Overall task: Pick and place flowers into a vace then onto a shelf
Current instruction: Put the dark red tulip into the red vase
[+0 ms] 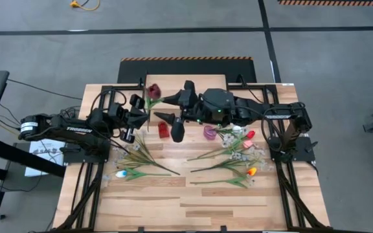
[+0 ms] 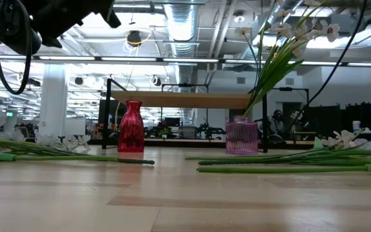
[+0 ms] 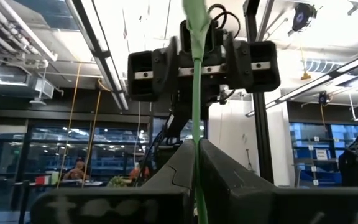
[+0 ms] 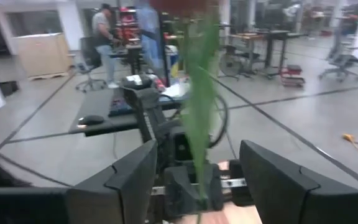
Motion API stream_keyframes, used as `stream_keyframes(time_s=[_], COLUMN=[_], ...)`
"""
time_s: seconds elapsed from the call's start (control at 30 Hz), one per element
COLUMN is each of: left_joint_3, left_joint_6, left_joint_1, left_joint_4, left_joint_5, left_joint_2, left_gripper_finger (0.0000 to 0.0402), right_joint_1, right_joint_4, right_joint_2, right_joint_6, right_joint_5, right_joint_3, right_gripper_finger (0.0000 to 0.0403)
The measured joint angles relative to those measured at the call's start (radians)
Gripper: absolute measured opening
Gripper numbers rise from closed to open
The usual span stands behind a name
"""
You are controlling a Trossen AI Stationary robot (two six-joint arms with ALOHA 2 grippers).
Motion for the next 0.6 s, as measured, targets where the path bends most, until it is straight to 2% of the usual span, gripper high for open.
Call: stream_keyframes(time_s=[0.27, 0.6], left_joint_3=[0.000, 0.000], left_joint_6=[-0.001, 0.000], left_joint_1=[0.000, 0.000], left_joint_4=[-0.016, -0.037], left_joint_5=[-0.004, -0.003], left_joint_2=[0.000, 0.000], left_gripper_finger=[0.0000, 0.0000], right_joint_1=[-0.042, -0.062], right_joint_4=[0.091, 0.110], right_joint_2=[0.051, 0.065], right_joint_6=[-0.005, -0.005], right_joint_5=[-0.072, -0.074], right_joint_3=[0.001, 0.000], right_gripper_finger=[0.0202, 0.0159])
